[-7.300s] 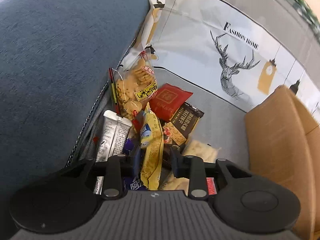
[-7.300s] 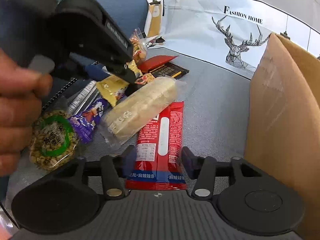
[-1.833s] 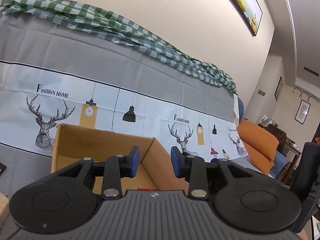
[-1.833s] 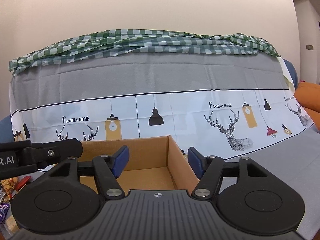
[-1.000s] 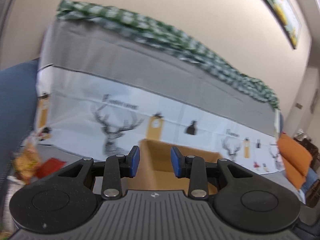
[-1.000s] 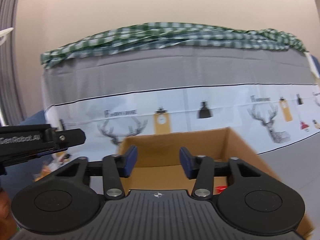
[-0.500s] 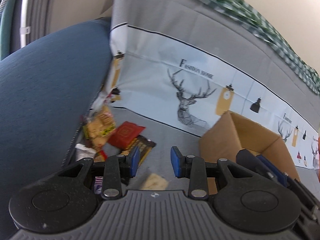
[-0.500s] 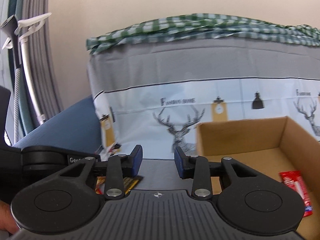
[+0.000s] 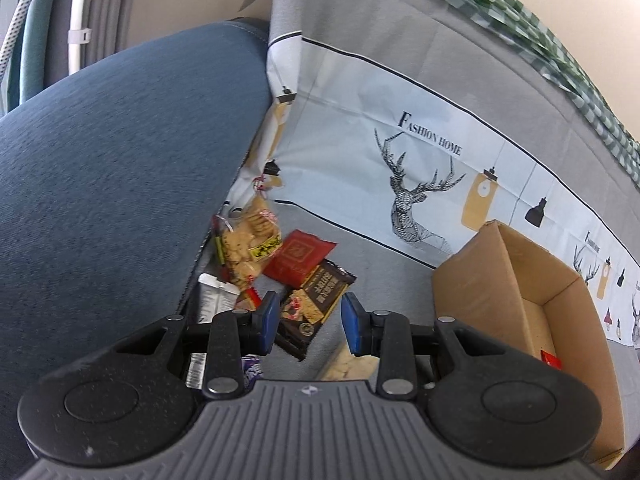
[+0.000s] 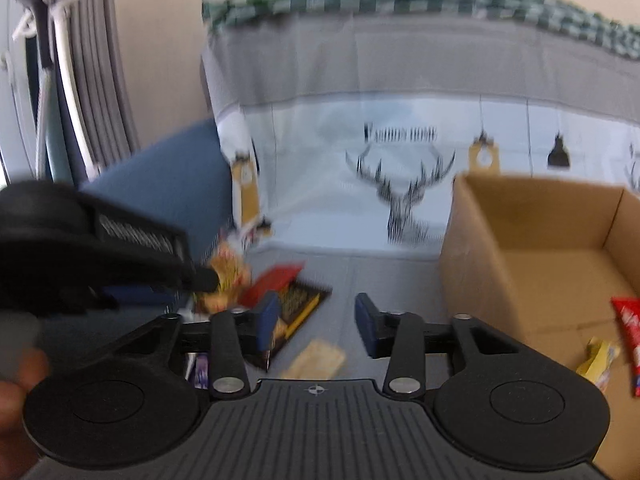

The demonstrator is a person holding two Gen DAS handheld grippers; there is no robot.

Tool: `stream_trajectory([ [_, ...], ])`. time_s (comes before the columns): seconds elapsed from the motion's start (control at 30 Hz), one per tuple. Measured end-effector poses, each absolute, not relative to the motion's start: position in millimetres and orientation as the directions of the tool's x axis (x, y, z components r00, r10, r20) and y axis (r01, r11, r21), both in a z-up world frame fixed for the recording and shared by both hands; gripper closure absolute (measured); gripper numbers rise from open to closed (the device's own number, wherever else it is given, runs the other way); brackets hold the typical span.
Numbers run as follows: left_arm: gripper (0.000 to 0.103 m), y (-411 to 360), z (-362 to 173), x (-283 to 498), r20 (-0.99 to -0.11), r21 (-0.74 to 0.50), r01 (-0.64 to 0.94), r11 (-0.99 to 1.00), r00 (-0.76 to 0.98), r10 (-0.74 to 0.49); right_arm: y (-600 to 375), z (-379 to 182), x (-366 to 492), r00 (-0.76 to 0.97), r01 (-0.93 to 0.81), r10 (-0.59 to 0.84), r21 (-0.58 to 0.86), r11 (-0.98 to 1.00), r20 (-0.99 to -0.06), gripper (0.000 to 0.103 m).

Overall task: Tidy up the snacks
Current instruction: 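Move both grippers back to the snack pile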

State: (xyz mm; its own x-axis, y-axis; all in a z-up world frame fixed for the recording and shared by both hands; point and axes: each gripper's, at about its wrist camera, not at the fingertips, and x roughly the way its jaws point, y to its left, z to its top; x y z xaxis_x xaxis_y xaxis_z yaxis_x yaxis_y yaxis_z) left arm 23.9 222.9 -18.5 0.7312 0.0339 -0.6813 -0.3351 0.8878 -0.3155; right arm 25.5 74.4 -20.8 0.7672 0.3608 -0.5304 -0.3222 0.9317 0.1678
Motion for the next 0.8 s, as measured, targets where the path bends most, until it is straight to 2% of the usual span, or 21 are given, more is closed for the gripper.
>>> stream_trajectory([
  [0.1, 0.066, 229, -20, 22, -0.685, -0.321, -0.346, 0.882, 0.728, 0.036, 84, -37, 32, 0.726, -0.319, 0.356, 0.170, 0.932, -0.589, 0.048],
  [0.17, 0.066, 233, -22, 21, -0.689, -0.322, -0.350, 0.880, 0.724, 0.036, 91, -48, 36, 0.704, -0.312, 0.349, 0.172, 0.934, -0.619, 0.039],
  [0.27, 0.066, 236, -24, 20, -0.695, -0.322, -0.353, 0.878, 0.719, 0.035, 101, -62, 40, 0.673, -0.311, 0.342, 0.169, 0.935, -0.656, 0.031],
  [0.53, 0.065, 245, -29, 17, -0.707, -0.324, -0.355, 0.877, 0.707, 0.024, 122, -92, 46, 0.617, -0.312, 0.321, 0.151, 0.938, -0.719, 0.029],
  [0.63, 0.065, 246, -30, 18, -0.706, -0.329, -0.349, 0.878, 0.708, 0.016, 125, -100, 48, 0.605, -0.314, 0.302, 0.129, 0.941, -0.737, 0.032],
  [0.7, 0.066, 246, -30, 18, -0.707, -0.329, -0.348, 0.878, 0.707, 0.015, 123, -102, 49, 0.599, -0.317, 0.305, 0.130, 0.940, -0.740, 0.043],
  [0.77, 0.065, 246, -31, 19, -0.707, -0.332, -0.347, 0.877, 0.707, 0.012, 120, -103, 49, 0.602, -0.320, 0.298, 0.118, 0.940, -0.740, 0.063],
  [0.8, 0.065, 245, -32, 20, -0.707, -0.333, -0.346, 0.877, 0.707, 0.011, 118, -102, 50, 0.603, -0.323, 0.299, 0.116, 0.939, -0.740, 0.064],
])
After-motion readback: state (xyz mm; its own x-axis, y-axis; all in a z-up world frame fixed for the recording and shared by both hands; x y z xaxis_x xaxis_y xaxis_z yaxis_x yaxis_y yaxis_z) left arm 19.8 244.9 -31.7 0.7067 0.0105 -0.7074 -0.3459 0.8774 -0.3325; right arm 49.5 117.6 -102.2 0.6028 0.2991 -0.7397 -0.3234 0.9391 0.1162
